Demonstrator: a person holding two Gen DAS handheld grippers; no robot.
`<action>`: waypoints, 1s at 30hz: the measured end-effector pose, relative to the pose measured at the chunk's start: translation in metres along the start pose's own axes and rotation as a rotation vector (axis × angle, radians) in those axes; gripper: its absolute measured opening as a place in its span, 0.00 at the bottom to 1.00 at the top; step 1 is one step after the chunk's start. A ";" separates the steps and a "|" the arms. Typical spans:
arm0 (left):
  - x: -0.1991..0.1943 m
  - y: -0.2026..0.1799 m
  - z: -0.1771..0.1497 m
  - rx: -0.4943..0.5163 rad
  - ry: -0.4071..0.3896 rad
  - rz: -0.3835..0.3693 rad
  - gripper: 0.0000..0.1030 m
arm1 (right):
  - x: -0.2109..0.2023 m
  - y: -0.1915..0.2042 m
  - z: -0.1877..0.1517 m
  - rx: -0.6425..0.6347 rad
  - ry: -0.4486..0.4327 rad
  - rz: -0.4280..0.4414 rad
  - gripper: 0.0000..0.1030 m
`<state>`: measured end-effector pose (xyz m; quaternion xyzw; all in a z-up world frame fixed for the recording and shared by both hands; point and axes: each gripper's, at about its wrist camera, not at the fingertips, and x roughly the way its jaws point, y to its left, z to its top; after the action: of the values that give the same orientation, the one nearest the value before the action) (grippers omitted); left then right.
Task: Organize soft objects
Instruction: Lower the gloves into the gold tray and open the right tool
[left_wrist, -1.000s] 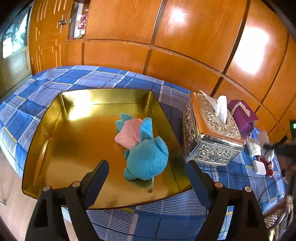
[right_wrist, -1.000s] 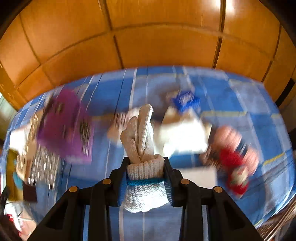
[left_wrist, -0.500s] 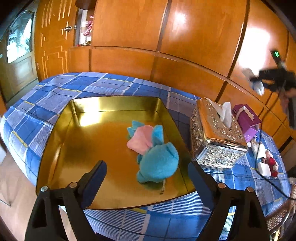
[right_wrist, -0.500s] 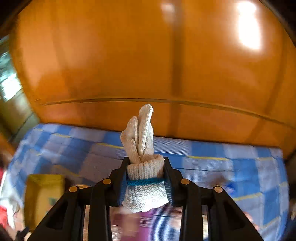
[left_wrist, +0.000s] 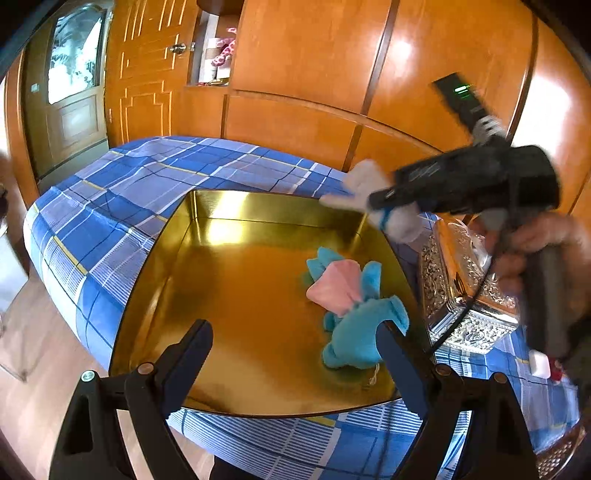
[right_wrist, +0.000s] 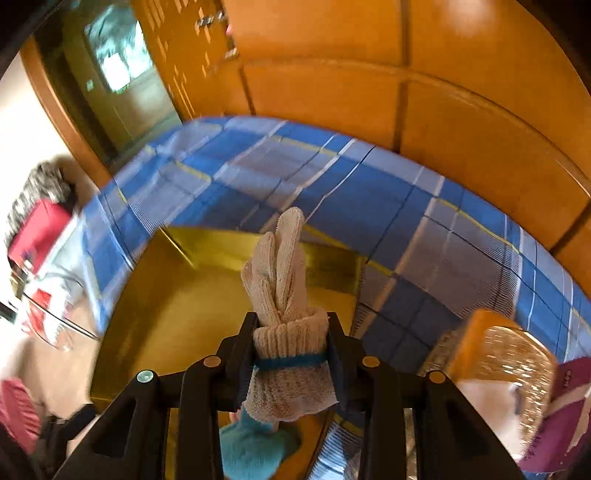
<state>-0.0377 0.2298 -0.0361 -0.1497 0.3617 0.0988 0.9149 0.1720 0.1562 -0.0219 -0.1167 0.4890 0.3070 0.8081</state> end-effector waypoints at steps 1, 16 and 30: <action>0.001 0.001 0.000 -0.004 0.002 0.002 0.88 | 0.007 0.004 0.000 -0.006 0.009 -0.005 0.36; -0.001 0.002 0.001 -0.009 -0.011 0.031 0.88 | -0.016 0.002 -0.026 -0.032 -0.099 -0.052 0.60; -0.010 -0.025 -0.004 0.074 -0.022 0.014 0.88 | -0.101 -0.013 -0.093 -0.100 -0.316 -0.181 0.60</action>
<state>-0.0404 0.2040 -0.0272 -0.1123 0.3561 0.0934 0.9230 0.0790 0.0622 0.0178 -0.1505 0.3279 0.2712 0.8923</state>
